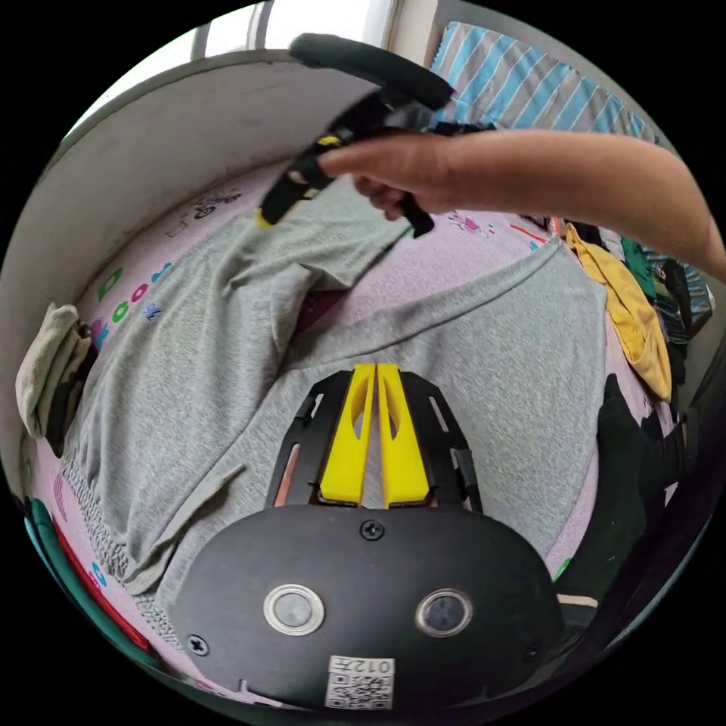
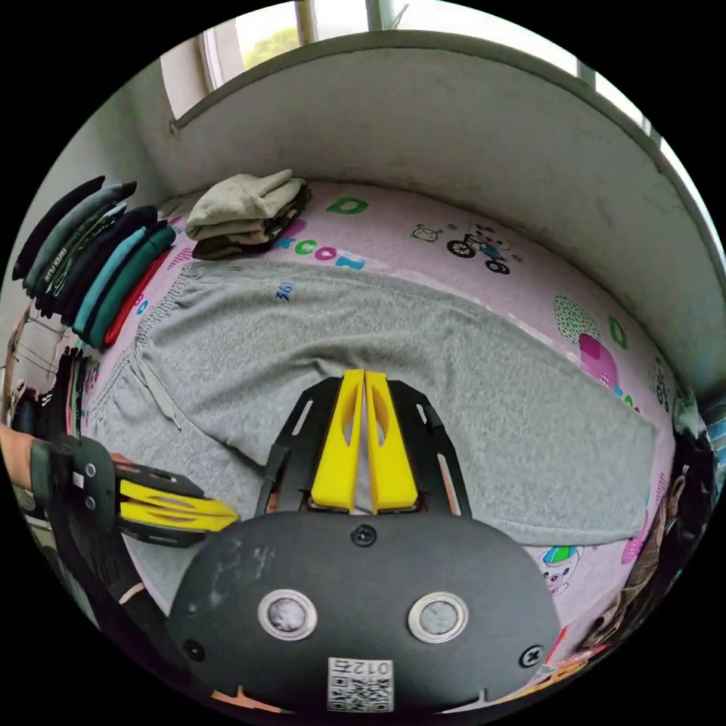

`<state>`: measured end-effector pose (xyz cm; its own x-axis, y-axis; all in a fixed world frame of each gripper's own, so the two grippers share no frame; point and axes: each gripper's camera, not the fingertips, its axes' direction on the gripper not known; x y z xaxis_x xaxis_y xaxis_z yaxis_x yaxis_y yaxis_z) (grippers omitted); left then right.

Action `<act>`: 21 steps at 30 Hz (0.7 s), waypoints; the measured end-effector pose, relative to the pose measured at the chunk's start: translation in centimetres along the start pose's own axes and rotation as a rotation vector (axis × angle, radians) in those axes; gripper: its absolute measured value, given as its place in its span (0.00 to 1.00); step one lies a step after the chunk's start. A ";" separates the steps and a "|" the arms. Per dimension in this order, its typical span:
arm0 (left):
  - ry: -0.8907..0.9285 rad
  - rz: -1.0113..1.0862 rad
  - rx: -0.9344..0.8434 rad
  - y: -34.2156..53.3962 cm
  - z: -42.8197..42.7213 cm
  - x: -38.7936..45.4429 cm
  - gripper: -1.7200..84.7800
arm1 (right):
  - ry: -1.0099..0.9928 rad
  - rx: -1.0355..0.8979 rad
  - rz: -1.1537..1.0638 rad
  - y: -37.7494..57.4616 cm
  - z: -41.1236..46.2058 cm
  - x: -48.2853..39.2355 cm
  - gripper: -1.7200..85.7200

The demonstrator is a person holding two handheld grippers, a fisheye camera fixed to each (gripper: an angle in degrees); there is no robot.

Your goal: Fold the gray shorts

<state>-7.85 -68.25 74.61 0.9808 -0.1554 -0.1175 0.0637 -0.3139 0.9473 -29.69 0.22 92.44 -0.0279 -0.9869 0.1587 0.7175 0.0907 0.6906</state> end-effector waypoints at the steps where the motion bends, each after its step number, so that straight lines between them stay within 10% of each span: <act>1: -0.030 -0.033 0.046 0.2 -0.5 -0.4 0.02 | 0.029 -0.016 0.009 0.9 -0.3 0.7 0.01; 21: 0.066 0.080 -0.082 -0.1 0.7 -0.5 0.02 | 0.183 -0.158 0.024 2.2 0.7 3.5 0.01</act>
<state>-8.53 -68.81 74.38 0.9932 -0.1141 -0.0228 -0.0036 -0.2252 0.9743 -28.63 -2.89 95.00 0.1065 -0.9937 0.0336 0.8168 0.1067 0.5669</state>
